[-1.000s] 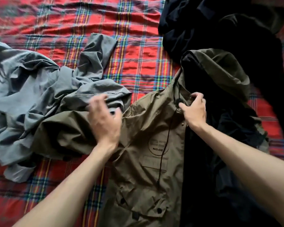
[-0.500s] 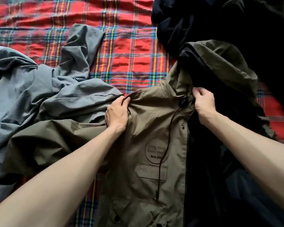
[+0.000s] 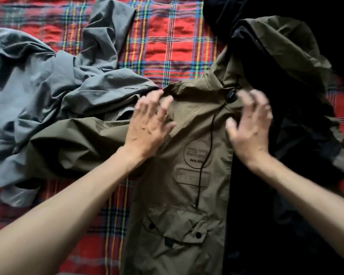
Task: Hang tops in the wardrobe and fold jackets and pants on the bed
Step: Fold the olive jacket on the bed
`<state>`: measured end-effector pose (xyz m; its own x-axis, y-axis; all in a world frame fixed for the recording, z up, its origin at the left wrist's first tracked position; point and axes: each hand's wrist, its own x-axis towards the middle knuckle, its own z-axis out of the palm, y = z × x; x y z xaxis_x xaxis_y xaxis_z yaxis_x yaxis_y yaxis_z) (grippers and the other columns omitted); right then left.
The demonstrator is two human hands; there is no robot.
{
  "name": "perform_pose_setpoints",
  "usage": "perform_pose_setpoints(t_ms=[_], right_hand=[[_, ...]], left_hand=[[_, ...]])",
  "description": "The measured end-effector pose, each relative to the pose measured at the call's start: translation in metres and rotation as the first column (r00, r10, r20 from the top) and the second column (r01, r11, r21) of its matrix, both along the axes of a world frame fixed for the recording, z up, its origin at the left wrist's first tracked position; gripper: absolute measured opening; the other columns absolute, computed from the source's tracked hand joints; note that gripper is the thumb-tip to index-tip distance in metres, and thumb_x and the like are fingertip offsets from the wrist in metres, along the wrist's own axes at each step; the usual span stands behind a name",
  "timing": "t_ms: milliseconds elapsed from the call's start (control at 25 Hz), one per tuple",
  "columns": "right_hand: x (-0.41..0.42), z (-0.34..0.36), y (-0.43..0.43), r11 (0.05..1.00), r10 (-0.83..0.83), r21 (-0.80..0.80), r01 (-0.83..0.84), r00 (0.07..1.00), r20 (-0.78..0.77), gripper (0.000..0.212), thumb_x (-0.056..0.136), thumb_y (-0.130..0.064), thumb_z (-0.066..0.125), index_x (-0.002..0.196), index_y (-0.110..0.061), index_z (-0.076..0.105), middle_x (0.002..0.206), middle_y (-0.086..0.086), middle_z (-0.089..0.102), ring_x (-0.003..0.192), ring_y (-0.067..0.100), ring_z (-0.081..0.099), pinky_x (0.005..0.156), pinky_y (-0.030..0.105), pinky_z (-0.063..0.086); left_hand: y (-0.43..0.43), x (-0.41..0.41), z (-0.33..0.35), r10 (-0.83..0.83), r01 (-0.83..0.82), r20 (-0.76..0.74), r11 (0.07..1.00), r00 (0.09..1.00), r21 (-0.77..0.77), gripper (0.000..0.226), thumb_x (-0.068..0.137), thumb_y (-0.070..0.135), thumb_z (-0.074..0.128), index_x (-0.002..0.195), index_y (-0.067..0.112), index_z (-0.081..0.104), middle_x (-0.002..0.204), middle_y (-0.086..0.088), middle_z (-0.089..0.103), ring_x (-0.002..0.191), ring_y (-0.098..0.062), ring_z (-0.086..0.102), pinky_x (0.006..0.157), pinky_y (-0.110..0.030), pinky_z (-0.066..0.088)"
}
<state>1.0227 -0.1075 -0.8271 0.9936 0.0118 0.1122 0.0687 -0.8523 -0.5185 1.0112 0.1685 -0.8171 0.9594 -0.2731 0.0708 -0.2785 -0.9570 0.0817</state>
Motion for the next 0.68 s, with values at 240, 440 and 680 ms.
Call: perform_pose_setpoints(t_ms=[240,440,680], right_hand=[[-0.134,-0.018,0.011,0.966,0.206,-0.087,-0.242,0.930,-0.306,0.060,0.086,-0.023,0.068,0.142,-0.014,0.047,0.153,0.011,0.036,0.140,0.029,0.035,0.117,0.045,0.027],[-0.251,0.010,0.000,0.990,0.021,0.138,0.042,0.904,-0.426,0.066,0.087,-0.018,0.069,0.145,-0.011,0.038,0.139,0.009,0.037,0.124,0.020,0.044,0.107,0.034,0.040],[-0.392,0.001,0.010,0.788,-0.225,0.178,0.589,0.545,-0.808,0.040,0.085,-0.021,0.075,0.121,-0.014,0.059,0.105,0.001,0.063,0.100,0.017,0.060,0.081,0.028,0.043]], left_hand=[[0.009,-0.111,-0.014,-0.034,0.122,-0.316,0.957,0.948,0.265,0.069,0.092,0.044,0.055,0.150,0.012,0.035,0.158,-0.016,0.029,0.148,-0.030,0.020,0.121,-0.045,0.014],[0.007,-0.242,0.010,0.385,-0.466,-0.362,0.869,0.849,-0.168,0.061,0.089,0.035,0.064,0.137,0.003,0.043,0.136,-0.019,0.046,0.125,-0.035,0.045,0.107,-0.043,0.039],[0.033,-0.377,0.002,0.468,-0.810,-0.838,0.583,0.281,0.054,0.056,0.094,0.051,0.055,0.129,0.007,0.052,0.132,-0.018,0.059,0.124,-0.035,0.053,0.099,-0.039,0.042]])
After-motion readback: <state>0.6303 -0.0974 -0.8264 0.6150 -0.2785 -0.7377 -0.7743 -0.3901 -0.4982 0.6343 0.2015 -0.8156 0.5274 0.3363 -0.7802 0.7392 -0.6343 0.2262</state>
